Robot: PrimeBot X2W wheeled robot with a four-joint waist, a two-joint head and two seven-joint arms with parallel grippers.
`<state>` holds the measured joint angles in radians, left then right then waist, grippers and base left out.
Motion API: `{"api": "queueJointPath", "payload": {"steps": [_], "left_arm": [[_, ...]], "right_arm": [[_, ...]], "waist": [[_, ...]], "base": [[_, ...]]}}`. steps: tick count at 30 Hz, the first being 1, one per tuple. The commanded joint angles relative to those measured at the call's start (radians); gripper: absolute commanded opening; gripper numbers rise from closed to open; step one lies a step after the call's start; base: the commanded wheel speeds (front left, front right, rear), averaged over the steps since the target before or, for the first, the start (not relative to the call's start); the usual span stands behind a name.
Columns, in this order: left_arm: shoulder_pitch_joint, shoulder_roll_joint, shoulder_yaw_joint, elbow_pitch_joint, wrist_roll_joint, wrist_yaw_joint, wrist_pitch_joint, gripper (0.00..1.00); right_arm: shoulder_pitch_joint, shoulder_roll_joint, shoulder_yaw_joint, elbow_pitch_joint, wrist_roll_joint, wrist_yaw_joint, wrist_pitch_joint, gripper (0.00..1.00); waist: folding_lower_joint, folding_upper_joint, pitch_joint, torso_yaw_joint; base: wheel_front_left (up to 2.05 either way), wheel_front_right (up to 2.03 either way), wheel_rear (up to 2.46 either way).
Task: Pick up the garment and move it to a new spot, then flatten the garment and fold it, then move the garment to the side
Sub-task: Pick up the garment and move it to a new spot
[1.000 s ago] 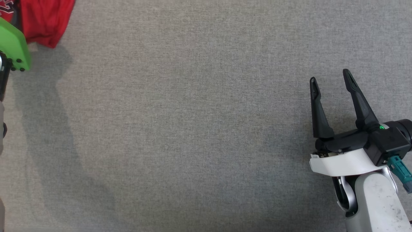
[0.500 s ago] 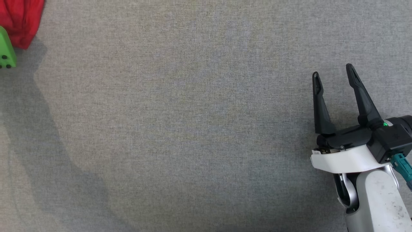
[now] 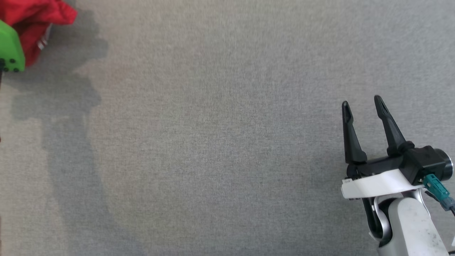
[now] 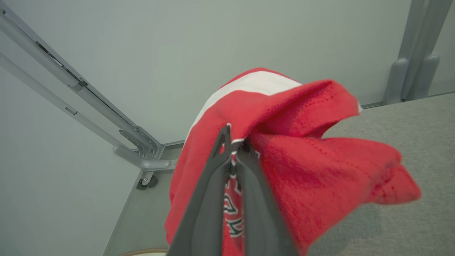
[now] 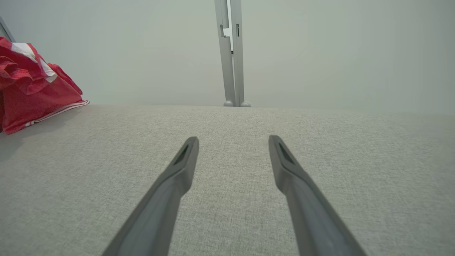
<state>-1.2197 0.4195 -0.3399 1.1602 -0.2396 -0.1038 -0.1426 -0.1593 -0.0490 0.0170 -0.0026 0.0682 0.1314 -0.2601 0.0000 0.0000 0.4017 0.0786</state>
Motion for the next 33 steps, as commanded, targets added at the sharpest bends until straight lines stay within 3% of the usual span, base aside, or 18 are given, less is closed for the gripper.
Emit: {"api": "queueJointPath", "payload": {"steps": [1, 9, 13, 17, 22, 27, 33], "left_arm": [[-0.011, -0.014, -0.009, -0.012, -0.002, -0.007, -0.004, 0.0], [0.07, -0.164, -0.088, -0.109, -0.044, -0.025, -0.01, 0.0], [0.169, -0.278, -0.15, -0.204, -0.127, -0.026, 0.006, 0.0], [0.301, -0.341, -0.192, -0.288, -0.222, -0.025, -0.003, 0.0], [0.472, -0.368, -0.274, -0.363, -0.32, -0.014, -0.012, 0.0], [0.632, -0.367, -0.485, -0.5, -0.473, 0.069, 0.006, 0.0], [0.713, -0.366, -0.675, -0.556, -0.592, 0.153, -0.001, 0.0]], "right_arm": [[0.026, -0.003, -0.009, 0.01, 0.012, -0.001, -0.005, 1.0], [0.107, -0.002, -0.07, 0.04, 0.052, -0.001, -0.006, 1.0], [0.144, -0.003, -0.103, 0.043, 0.058, -0.001, -0.006, 1.0], [0.162, -0.002, -0.127, 0.046, 0.06, -0.001, -0.006, 1.0], [0.156, -0.002, -0.135, 0.044, 0.056, -0.001, -0.006, 1.0], [0.134, -0.002, -0.125, 0.049, 0.068, -0.001, -0.006, 1.0], [0.127, -0.002, -0.117, 0.058, 0.079, -0.001, -0.006, 1.0]], "waist": [[0.0, 0.0, -0.179, -0.014], [0.0, 0.0, -0.348, -0.04], [0.0, 0.0, -0.383, -0.062], [0.0, 0.0, -0.393, -0.094], [0.0, 0.0, -0.376, -0.148], [0.0, 0.0, -0.343, -0.197], [0.0, 0.0, -0.322, -0.212]], "base": [[0.0, 0.0, 0.0], [0.0, 0.0, 0.0], [0.0, 0.0, 0.0], [0.0, 0.0, 0.0], [0.0, 0.0, 0.0], [0.0, 0.0, 0.0], [0.0, 0.0, 0.0]]}}
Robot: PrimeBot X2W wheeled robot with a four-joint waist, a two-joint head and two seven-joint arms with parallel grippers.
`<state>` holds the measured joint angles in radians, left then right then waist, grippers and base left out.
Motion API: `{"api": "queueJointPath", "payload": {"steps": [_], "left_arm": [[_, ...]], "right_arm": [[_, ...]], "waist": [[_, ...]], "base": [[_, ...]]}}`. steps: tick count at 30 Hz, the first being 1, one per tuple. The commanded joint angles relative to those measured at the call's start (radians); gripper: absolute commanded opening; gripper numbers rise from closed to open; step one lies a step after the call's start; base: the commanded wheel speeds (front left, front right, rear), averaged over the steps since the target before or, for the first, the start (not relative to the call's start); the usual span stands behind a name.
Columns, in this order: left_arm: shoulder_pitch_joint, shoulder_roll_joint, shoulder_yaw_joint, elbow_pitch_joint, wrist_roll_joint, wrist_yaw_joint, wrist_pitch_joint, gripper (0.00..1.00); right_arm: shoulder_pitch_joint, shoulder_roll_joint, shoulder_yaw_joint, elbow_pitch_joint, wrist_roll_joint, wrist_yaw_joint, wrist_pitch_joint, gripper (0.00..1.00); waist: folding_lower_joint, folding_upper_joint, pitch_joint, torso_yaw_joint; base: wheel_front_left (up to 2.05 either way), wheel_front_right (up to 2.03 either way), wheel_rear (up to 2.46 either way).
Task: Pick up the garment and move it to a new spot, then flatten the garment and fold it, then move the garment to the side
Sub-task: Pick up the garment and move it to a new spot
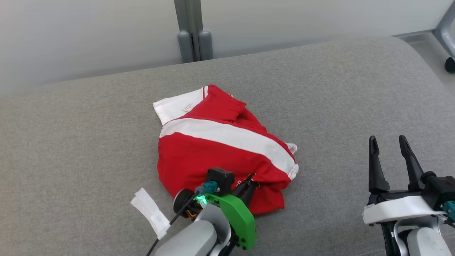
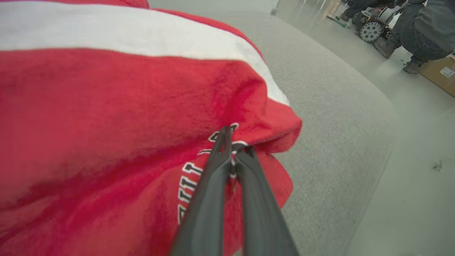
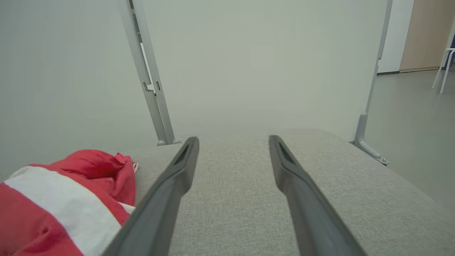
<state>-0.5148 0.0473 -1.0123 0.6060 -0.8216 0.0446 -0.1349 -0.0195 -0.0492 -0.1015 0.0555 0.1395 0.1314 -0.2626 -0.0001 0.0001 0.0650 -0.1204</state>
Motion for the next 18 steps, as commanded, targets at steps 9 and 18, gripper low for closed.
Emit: {"api": "queueJointPath", "payload": {"steps": [9, 18], "left_arm": [[-0.002, 0.005, -0.121, 0.015, -0.095, 0.045, -0.075, 0.5], [0.018, 0.006, -0.083, -0.021, -0.129, 0.073, -0.132, 1.0]], "right_arm": [[-0.021, -0.002, 0.018, 0.024, 0.009, -0.001, -0.003, 1.0], [0.003, -0.002, 0.017, 0.038, -0.006, -0.001, -0.003, 1.0]], "waist": [[0.0001, -0.0001, 0.001, 0.009], [0.0001, -0.0001, -0.046, 0.049]], "base": [[0.0, 0.0, 0.0], [0.0, 0.0, 0.0]]}}
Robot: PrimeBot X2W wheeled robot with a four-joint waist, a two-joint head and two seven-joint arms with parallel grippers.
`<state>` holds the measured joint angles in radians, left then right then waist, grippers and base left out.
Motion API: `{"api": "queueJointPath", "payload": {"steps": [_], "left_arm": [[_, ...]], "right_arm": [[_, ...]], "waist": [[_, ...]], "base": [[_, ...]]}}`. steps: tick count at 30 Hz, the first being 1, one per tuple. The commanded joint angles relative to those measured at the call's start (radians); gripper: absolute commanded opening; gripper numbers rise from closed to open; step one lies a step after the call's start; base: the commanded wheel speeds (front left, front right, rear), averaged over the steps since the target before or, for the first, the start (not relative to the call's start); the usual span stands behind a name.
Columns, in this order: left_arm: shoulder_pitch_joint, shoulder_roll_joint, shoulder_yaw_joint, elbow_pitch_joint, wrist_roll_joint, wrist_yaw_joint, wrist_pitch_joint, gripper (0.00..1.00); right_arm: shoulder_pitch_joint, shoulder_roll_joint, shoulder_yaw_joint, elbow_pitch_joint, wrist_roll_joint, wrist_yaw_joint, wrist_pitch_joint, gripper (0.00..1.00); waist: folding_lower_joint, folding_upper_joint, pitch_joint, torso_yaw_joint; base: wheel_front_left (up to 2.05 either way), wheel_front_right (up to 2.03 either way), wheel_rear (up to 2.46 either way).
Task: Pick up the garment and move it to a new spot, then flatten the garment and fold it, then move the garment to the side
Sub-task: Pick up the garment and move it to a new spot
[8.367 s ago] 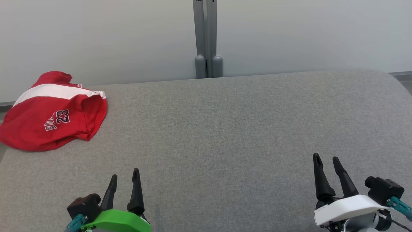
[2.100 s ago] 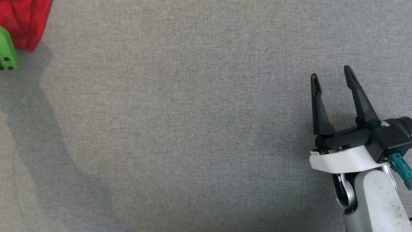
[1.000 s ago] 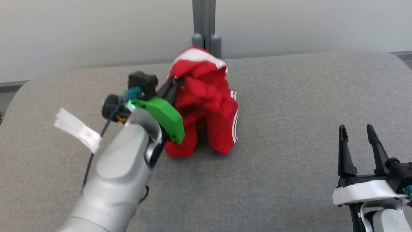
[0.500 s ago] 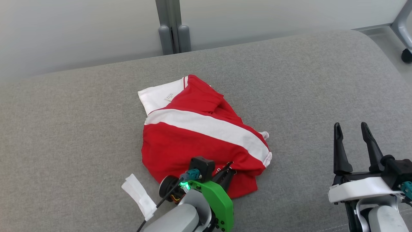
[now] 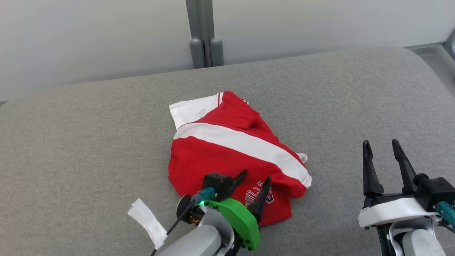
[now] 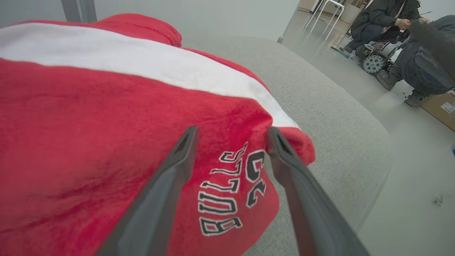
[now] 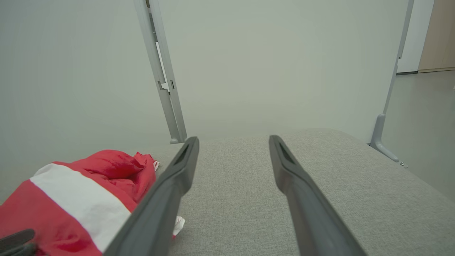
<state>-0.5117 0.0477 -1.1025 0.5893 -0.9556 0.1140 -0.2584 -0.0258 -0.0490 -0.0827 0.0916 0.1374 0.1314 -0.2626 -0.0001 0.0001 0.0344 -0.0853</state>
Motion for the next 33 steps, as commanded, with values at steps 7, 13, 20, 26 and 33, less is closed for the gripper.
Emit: {"api": "queueJointPath", "payload": {"steps": [7, 13, 20, 26, 33], "left_arm": [[0.069, 0.008, 0.208, -0.071, 0.094, 0.037, -0.006, 1.0], [0.098, 0.032, 0.346, -0.015, 0.156, 0.033, -0.006, 1.0], [0.087, 0.044, 0.446, 0.135, 0.146, 0.003, -0.006, 1.0], [0.026, 0.022, 0.5, 0.242, 0.095, -0.083, -0.006, 1.0], [-0.048, 0.01, 0.504, 0.342, 0.056, -0.162, -0.006, 1.0]], "right_arm": [[0.021, -0.002, -0.008, 0.005, -0.005, -0.001, -0.003, 1.0], [0.018, -0.003, 0.001, 0.005, -0.001, -0.001, -0.003, 1.0], [0.011, -0.003, 0.007, 0.006, -0.011, -0.001, -0.003, 1.0], [-0.011, -0.002, 0.007, 0.006, -0.024, -0.001, -0.003, 1.0], [-0.026, -0.002, 0.008, 0.009, -0.032, -0.001, -0.003, 1.0]], "waist": [[0.0001, -0.0001, -0.043, 0.044], [0.0001, -0.0001, -0.041, 0.045], [0.0001, -0.0001, -0.015, 0.02], [0.0001, -0.0001, 0.029, 0.001], [0.0001, -0.0001, 0.056, -0.011]], "base": [[0.0, 0.0, 0.0], [0.0, 0.0, 0.0], [0.0, 0.0, 0.0], [0.0, 0.0, 0.0], [0.0, 0.0, 0.0]]}}
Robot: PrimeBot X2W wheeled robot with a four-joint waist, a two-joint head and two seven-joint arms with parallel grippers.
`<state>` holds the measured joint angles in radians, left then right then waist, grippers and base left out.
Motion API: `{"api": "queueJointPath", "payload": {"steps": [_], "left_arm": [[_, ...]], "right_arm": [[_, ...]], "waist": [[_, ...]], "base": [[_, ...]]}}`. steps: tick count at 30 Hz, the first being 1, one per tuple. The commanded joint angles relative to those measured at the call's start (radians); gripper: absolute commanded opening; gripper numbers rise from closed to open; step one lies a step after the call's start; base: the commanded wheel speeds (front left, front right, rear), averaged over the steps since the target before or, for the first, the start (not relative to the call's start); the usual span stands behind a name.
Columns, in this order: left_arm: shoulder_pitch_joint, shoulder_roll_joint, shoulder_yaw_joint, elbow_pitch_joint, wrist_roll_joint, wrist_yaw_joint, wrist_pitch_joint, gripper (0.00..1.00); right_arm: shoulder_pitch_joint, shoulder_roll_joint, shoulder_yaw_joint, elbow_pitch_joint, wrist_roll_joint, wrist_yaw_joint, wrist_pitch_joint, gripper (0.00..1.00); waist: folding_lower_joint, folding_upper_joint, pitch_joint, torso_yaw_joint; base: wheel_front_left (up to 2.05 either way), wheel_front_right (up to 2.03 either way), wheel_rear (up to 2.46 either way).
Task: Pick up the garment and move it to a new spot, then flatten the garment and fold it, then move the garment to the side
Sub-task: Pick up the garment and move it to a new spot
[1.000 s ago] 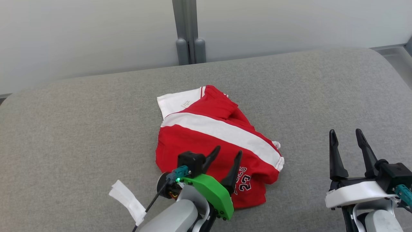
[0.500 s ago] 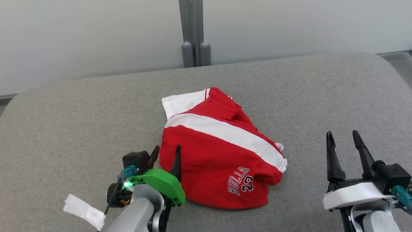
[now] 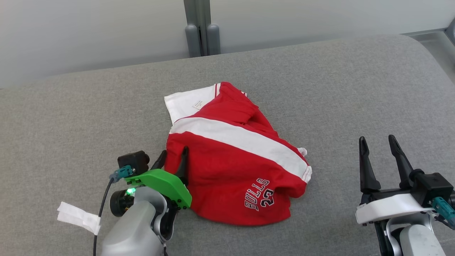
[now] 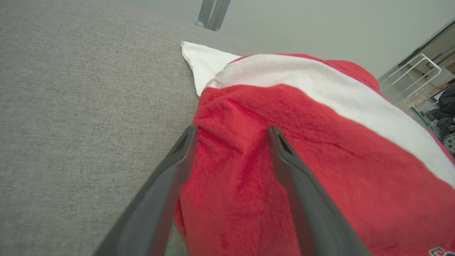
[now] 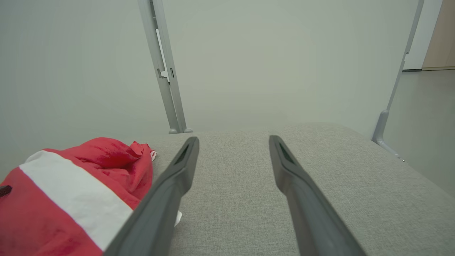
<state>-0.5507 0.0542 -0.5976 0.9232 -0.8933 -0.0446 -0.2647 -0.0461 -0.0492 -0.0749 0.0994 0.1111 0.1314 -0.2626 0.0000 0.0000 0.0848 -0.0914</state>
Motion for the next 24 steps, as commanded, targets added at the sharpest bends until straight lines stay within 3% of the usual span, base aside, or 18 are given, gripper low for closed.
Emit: {"api": "queueJointPath", "payload": {"steps": [1, 4, 5, 16, 21, 24], "left_arm": [[-0.016, 0.002, -0.003, 0.017, -0.013, -0.012, 0.001, 1.0], [-0.033, -0.001, -0.009, 0.047, -0.037, -0.037, 0.006, 0.13], [-0.038, -0.002, -0.012, 0.054, -0.042, -0.041, 0.006, 0.0], [-0.045, -0.003, -0.051, 0.018, -0.09, -0.06, -0.001, 0.0], [-0.035, -0.003, -0.047, -0.147, -0.047, -0.057, -0.001, 0.0], [-0.011, -0.003, -0.101, -0.262, -0.02, -0.047, 0.001, 0.0]], "right_arm": [[-0.008, -0.002, 0.0, 0.001, -0.006, -0.001, -0.003, 1.0], [-0.015, -0.002, 0.002, 0.004, -0.006, -0.001, -0.003, 1.0], [-0.016, -0.002, 0.002, 0.004, -0.006, -0.001, -0.003, 1.0], [-0.016, -0.002, -0.013, 0.013, -0.005, -0.001, -0.003, 1.0], [-0.008, -0.003, -0.03, 0.015, 0.001, -0.001, -0.003, 1.0], [-0.007, -0.002, -0.057, 0.014, -0.005, -0.001, -0.003, 1.0]], "waist": [[0.0, 0.0, 0.008, -0.006], [0.0, 0.0, 0.013, -0.01], [0.0, 0.0, 0.014, -0.011], [0.0, 0.0, 0.001, 0.001], [0.0, 0.0, -0.018, 0.016], [0.0, 0.0, -0.032, 0.015]], "base": [[0.0, 0.0, 0.0], [0.0, 0.0, 0.0], [0.0, 0.0, 0.0], [0.0, 0.0, 0.0], [0.0, 0.0, 0.0], [0.0, 0.0, 0.0]]}}
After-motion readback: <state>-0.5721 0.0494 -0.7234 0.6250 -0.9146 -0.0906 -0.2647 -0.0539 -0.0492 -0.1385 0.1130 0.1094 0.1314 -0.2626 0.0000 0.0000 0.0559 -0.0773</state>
